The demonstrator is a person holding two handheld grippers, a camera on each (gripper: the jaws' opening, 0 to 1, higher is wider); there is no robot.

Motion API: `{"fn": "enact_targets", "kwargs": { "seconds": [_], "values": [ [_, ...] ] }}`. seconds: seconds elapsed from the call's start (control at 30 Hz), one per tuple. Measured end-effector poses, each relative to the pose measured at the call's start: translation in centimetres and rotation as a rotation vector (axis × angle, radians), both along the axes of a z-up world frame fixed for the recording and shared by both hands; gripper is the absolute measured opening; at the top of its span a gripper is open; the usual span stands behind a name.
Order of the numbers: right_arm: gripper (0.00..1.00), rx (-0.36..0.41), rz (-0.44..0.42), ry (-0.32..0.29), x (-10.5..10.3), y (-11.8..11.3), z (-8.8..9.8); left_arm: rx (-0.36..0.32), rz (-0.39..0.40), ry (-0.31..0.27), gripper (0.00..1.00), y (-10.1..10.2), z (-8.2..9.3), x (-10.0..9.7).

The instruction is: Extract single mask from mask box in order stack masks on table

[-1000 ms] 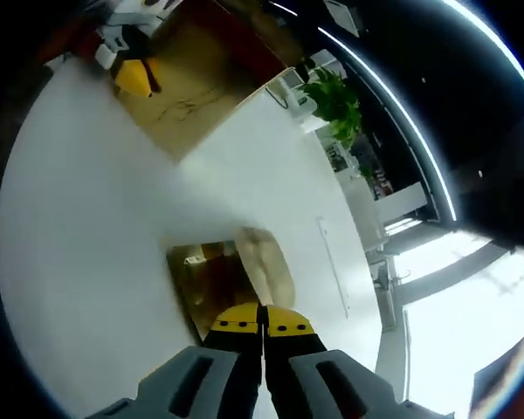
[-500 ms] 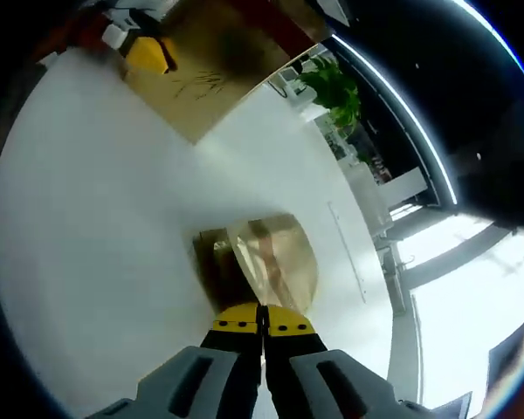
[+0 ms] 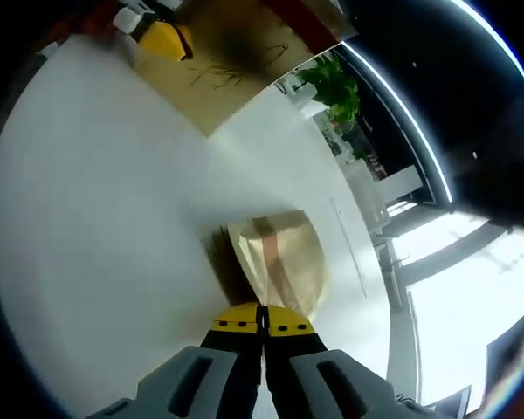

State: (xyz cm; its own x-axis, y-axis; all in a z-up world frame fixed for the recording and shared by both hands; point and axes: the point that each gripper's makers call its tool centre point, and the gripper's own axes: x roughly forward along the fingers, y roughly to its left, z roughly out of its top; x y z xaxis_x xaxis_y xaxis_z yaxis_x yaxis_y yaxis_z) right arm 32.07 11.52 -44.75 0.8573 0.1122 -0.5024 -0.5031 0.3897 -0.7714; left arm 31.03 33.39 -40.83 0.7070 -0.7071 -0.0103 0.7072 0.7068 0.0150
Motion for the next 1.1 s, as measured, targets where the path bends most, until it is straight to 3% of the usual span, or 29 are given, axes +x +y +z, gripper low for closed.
{"fn": "enact_targets", "kwargs": {
  "seconds": [0.4, 0.57, 0.77, 0.97, 1.1],
  "values": [
    [0.00, -0.010, 0.012, 0.017, -0.4, 0.5, -0.2, 0.000, 0.000, 0.001, 0.19, 0.1, -0.1, 0.0],
    [0.10, 0.020, -0.010, 0.005, -0.3, 0.0, 0.5, 0.000, 0.000, 0.001, 0.19, 0.0, 0.0, 0.0],
    [0.16, 0.134, -0.018, 0.020, -0.9, -0.5, 0.9, -0.001, -0.001, 0.001, 0.19, 0.0, 0.0, 0.0],
    [0.01, 0.325, -0.031, -0.024, -1.0, -0.8, 1.9, 0.000, 0.000, 0.000, 0.19, 0.0, 0.0, -0.1],
    [0.00, 0.432, -0.048, -0.014, -1.3, -1.1, 2.1, 0.000, 0.001, 0.000, 0.19, 0.0, 0.0, 0.0]
  ]
}}
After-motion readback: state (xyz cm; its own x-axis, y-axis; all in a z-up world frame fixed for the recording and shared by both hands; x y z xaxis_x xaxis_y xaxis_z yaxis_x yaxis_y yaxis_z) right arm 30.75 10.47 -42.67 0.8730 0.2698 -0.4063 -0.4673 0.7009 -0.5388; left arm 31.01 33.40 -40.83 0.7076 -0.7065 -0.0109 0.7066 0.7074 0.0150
